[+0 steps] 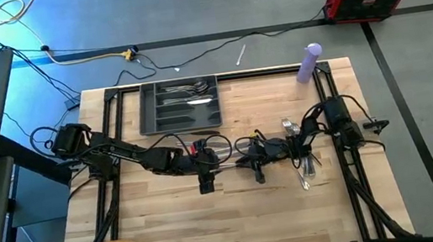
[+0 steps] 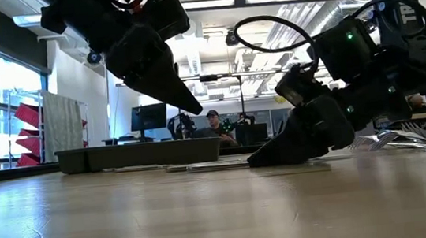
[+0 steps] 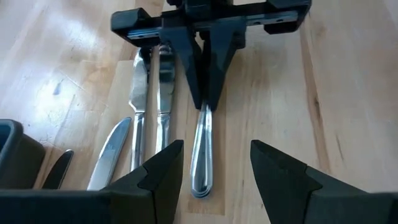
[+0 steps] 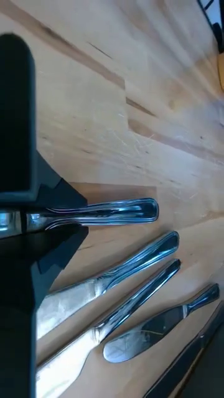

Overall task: Sort silverware
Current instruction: Put the silver knife into the organizing bin

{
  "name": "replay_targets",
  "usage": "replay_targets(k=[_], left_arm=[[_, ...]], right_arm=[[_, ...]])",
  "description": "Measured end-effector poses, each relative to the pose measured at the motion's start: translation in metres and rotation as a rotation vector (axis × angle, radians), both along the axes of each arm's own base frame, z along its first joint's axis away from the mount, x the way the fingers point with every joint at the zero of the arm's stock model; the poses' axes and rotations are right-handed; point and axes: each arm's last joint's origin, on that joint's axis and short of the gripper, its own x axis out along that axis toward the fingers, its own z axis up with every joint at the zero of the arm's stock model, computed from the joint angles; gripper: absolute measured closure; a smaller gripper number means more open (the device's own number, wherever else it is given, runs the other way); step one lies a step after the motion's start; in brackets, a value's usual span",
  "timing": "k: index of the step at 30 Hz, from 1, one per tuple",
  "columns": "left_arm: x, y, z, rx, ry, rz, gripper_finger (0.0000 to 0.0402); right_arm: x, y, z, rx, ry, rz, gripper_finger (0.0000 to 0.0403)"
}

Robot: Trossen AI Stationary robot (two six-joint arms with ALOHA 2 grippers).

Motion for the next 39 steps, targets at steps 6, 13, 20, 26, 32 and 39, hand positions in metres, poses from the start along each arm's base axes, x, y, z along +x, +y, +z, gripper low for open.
replay_targets(k=[6,13,20,26,32,39], left_arm=[[0.000,0.000,0.000,0.003,-0.001,0.003,0.0234],[0.000,0.000,0.000,0.003,-0.001,0.003,0.0234],[0.001,0.001,0.001,-0.006,-0.008,0.000,0.0234],[0.005,0.009,0.003,-0.016,-0.041,-0.027,0.0219],[0.016,0.015,-0.013,-0.009,-0.034,-0.114,0.0190],[0.022,0.027,-0.029,0.006,-0.008,-0.068,0.0177]], right_arm=[[0.001,-0.003,0.005,0.034,0.015,0.005,0.0382],[-0.001,-0.008,0.032,0.053,0.023,0.020,0.0383],[0.001,-0.009,0.057,0.009,-0.049,-0.004,0.0383],[0.002,-0.009,0.063,-0.002,-0.075,-0.008,0.0383],[0.004,-0.009,0.065,-0.005,-0.086,-0.009,0.0385],[0.009,-0.009,0.068,-0.011,-0.087,-0.005,0.0385]])
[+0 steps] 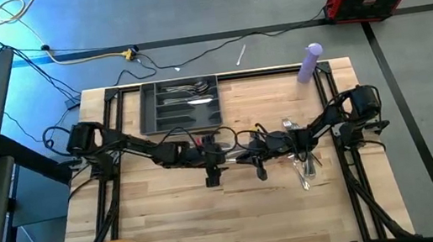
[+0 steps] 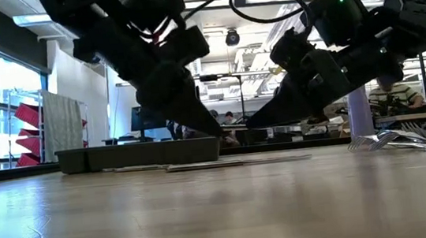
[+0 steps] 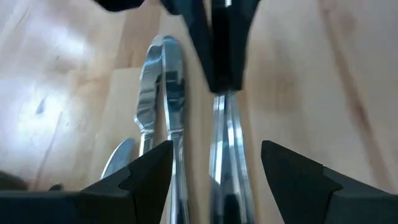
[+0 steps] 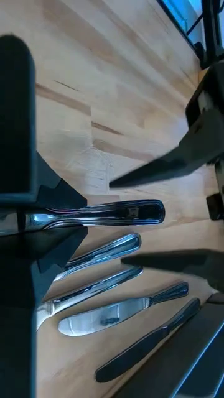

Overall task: Sort silverware
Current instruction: Put the silver knife into the organizing bin

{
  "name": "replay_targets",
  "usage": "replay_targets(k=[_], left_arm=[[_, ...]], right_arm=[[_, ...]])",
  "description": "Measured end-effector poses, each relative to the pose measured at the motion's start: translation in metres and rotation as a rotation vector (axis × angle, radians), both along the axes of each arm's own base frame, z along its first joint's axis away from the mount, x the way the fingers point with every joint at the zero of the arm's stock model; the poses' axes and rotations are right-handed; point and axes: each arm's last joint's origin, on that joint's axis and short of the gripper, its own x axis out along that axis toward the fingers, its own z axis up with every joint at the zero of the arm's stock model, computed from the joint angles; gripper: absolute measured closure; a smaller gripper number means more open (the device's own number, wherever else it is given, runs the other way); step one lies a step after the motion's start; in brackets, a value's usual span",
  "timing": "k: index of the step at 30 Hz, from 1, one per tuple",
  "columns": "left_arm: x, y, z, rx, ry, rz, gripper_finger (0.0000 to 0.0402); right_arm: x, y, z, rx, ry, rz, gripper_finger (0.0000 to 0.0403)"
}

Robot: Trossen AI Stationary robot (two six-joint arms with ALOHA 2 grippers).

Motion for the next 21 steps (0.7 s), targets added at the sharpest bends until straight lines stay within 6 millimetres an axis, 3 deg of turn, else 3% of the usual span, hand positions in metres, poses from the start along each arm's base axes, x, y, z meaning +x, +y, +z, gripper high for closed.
replay_targets(k=[6,15,21], left_arm=[[-0.0018,0.0007,-0.0018,0.045,0.027,0.007,0.0208],[-0.0025,0.0013,-0.0025,0.038,0.037,0.008,0.0340],[-0.0031,0.0005,-0.0031,0.044,0.046,0.007,0.0348]], right_arm=[[-0.0001,0.0000,-0.0005,-0.001,0.007,0.001,0.0385],[-0.0001,-0.0005,-0.0003,-0.001,0.006,-0.002,0.0385],[0.0002,-0.0003,0.0000,0.010,0.005,-0.006,0.0380]])
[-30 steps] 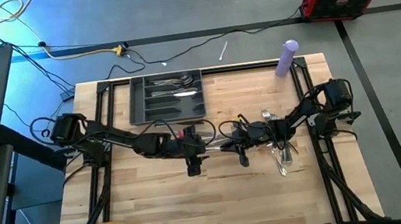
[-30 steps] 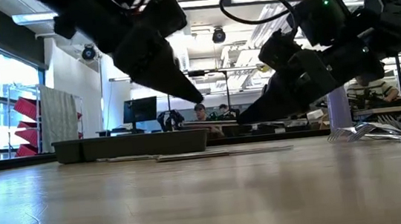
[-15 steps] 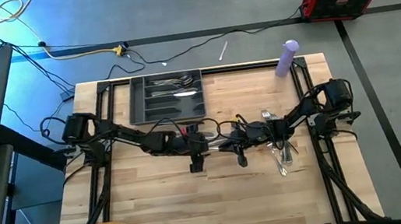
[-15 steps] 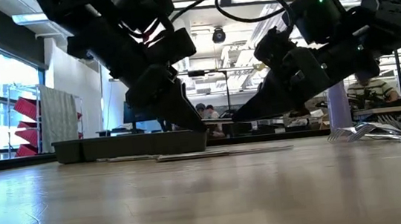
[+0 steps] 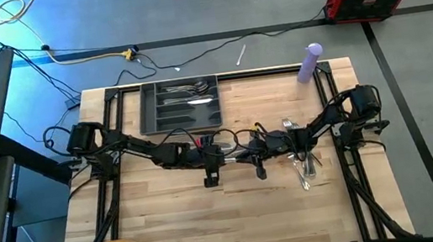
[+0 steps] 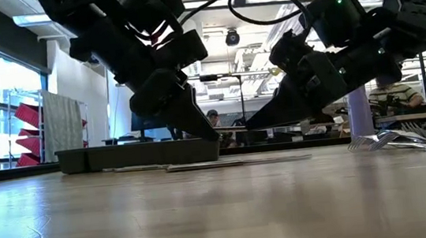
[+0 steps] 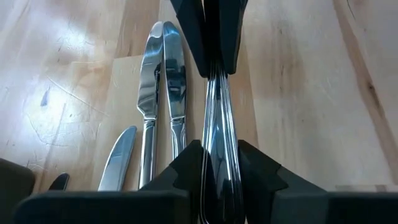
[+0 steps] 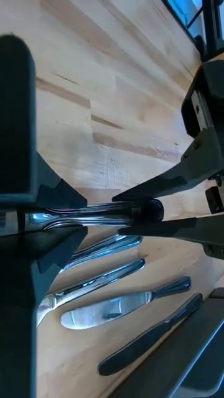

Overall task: Sort silverware
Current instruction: Put the silver knife into the organizing bin

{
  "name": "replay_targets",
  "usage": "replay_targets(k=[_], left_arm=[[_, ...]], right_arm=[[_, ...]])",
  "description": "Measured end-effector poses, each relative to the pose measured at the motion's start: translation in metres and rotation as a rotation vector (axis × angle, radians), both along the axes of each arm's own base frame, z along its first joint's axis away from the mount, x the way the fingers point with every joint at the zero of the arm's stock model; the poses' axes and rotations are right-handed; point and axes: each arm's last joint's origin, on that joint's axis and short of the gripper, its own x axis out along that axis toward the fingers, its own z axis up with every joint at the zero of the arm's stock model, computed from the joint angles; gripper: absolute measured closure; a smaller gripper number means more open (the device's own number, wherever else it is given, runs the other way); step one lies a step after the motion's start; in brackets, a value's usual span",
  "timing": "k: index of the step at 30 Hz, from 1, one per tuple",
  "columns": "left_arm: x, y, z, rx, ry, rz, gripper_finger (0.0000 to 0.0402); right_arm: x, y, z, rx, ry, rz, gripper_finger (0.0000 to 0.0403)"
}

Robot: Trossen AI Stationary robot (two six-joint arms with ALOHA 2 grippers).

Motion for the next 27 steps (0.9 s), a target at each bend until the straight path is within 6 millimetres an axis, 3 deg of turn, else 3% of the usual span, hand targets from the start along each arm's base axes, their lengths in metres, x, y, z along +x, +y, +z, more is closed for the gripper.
replay_targets(k=[3,9,13,16,21,27], left_arm=[[0.000,0.000,0.000,0.005,0.001,0.010,0.0348],[-0.002,-0.003,-0.002,0.031,0.020,0.025,0.0348],[-0.006,-0.005,-0.004,0.043,0.057,0.060,0.0348],[-0.012,-0.005,0.007,0.077,0.055,0.096,0.0348],[-0.034,0.001,0.053,0.182,0.030,0.097,0.0348],[-0.082,0.037,0.108,0.368,0.075,0.198,0.0348]], right_arm=[[0.001,0.000,0.002,-0.009,-0.018,0.015,0.0341],[0.004,0.003,0.019,0.004,-0.145,0.084,0.0221],[-0.001,0.002,0.047,-0.008,-0.221,0.084,0.0164],[-0.010,0.001,0.073,-0.047,-0.260,0.087,0.0155],[-0.033,-0.003,0.112,-0.096,-0.284,0.023,0.0169],[-0.053,0.002,0.139,-0.139,-0.351,0.041,0.0187]])
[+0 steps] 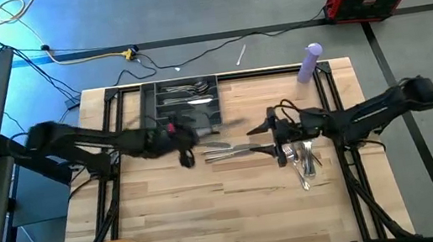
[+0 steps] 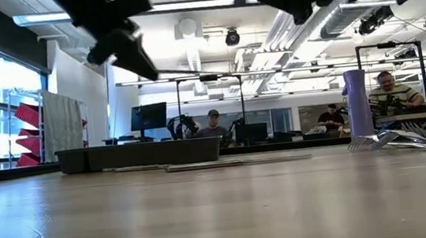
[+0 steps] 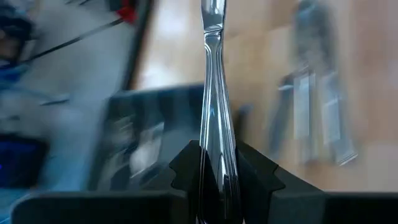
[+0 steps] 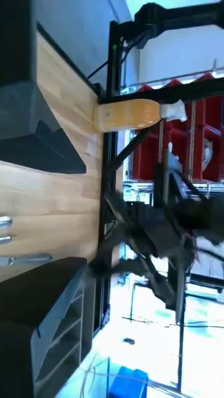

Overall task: Sort silverware
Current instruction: Put the silver knife into the organizing bin

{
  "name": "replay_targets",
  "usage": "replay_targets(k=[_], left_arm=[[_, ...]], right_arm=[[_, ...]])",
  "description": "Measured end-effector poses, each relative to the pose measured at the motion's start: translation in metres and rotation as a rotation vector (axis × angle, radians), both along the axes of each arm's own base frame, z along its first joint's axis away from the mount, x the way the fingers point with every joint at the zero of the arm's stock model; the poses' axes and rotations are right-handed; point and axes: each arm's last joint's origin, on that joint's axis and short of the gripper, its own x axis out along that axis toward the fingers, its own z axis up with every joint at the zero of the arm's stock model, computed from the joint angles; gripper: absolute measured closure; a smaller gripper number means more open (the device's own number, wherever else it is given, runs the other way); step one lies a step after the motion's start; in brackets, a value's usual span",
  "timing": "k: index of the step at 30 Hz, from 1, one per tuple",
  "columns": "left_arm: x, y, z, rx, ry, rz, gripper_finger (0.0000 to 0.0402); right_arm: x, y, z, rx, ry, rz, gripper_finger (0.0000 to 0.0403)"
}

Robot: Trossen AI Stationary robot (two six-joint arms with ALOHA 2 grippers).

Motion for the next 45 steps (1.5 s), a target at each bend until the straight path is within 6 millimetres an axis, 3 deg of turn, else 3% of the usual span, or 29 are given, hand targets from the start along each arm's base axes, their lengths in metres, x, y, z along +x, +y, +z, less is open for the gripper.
replay_targets(k=[4,9,20,30,45], left_arm=[[-0.025,0.035,0.026,0.080,0.112,0.029,0.0348],[-0.040,0.077,0.040,0.070,0.288,0.047,0.0348],[-0.060,0.141,0.017,-0.073,0.493,0.085,0.0348],[-0.052,0.177,-0.015,-0.130,0.560,0.098,0.0348],[-0.031,0.197,-0.052,-0.080,0.644,0.071,0.0307]], right_arm=[[-0.002,0.003,0.002,-0.024,-0.005,-0.014,0.0194],[-0.001,0.003,-0.001,-0.026,0.012,-0.016,0.0197],[-0.001,0.003,-0.002,-0.015,0.022,-0.017,0.0197],[-0.001,0.003,-0.003,-0.009,0.031,-0.018,0.0197],[-0.001,0.003,-0.003,-0.009,0.031,-0.018,0.0197]])
